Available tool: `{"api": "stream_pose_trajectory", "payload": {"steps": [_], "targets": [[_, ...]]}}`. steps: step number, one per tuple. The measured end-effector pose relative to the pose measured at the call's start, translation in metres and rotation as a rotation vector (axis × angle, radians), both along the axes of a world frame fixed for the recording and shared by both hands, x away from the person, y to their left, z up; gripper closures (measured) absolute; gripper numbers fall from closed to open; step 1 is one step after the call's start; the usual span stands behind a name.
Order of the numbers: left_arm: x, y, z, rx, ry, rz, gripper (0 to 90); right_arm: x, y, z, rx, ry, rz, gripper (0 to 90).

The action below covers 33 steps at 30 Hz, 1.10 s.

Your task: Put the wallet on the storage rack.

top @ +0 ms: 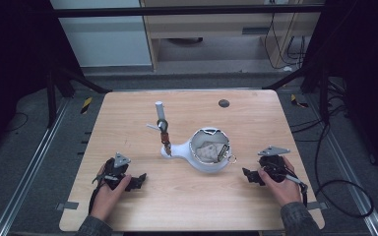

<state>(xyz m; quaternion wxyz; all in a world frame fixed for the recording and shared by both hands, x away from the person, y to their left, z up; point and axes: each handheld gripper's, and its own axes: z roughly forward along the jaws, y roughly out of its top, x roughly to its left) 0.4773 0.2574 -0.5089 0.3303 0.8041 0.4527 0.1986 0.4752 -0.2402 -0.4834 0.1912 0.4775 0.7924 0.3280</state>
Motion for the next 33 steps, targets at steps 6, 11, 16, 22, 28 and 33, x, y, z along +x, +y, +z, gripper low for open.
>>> {"api": "stream_pose_trajectory", "payload": {"steps": [6, 11, 16, 22, 28, 33], "targets": [[0.000, 0.000, 0.000, 0.000, 0.000, 0.000, 0.0, 0.005, -0.001, -0.005, -0.005, -0.018, -0.026, 7.1], [0.000, 0.000, 0.000, 0.000, 0.000, 0.000, 0.0, 0.011, -0.002, -0.009, 0.002, -0.015, -0.054, 6.5], [0.000, 0.000, 0.000, 0.000, 0.000, 0.000, 0.0, 0.016, -0.003, -0.014, 0.014, -0.009, -0.082, 6.5], [0.000, 0.000, 0.000, 0.000, 0.000, 0.000, 0.0, 0.018, -0.002, -0.018, 0.023, 0.007, -0.089, 6.4], [0.000, 0.000, 0.000, 0.000, 0.000, 0.000, 0.0, 0.019, 0.000, -0.022, 0.033, 0.015, -0.093, 6.0], [0.000, 0.000, 0.000, 0.000, 0.001, -0.001, 0.0, 0.020, 0.004, -0.025, 0.010, -0.002, -0.098, 4.2]]}}
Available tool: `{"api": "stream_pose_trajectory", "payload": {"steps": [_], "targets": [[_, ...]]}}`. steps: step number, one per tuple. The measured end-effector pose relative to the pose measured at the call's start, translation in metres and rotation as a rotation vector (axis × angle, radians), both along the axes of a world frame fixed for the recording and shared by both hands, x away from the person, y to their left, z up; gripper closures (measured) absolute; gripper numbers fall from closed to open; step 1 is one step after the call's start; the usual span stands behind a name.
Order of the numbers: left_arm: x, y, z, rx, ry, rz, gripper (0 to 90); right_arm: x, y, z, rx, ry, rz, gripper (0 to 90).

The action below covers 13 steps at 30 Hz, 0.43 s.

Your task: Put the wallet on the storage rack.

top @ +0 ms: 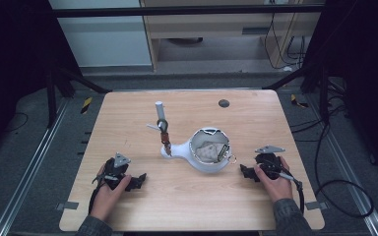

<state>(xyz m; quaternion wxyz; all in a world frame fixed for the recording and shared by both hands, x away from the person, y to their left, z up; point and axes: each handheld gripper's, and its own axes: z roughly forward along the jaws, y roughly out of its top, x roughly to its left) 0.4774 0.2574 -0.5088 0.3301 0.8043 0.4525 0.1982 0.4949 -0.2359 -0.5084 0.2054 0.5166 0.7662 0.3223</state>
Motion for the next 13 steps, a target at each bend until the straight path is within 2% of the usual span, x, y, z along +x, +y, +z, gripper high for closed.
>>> {"api": "stream_pose_trajectory", "payload": {"steps": [2, 5, 13], "targets": [[0.0000, 0.0000, 0.0000, 0.000, 0.000, 0.000, 0.0, -0.0011, 0.0019, -0.0009, -0.011, -0.003, 0.001, 3.3], [0.0000, 0.0000, 0.0000, 0.000, 0.000, 0.000, 0.0, -0.0030, 0.0021, -0.0041, -0.008, -0.037, -0.011, 2.8], [0.0002, 0.0001, 0.0000, 0.001, -0.001, -0.002, 0.0, -0.0056, 0.0018, -0.0041, -0.009, -0.038, -0.013, 2.8]]}}
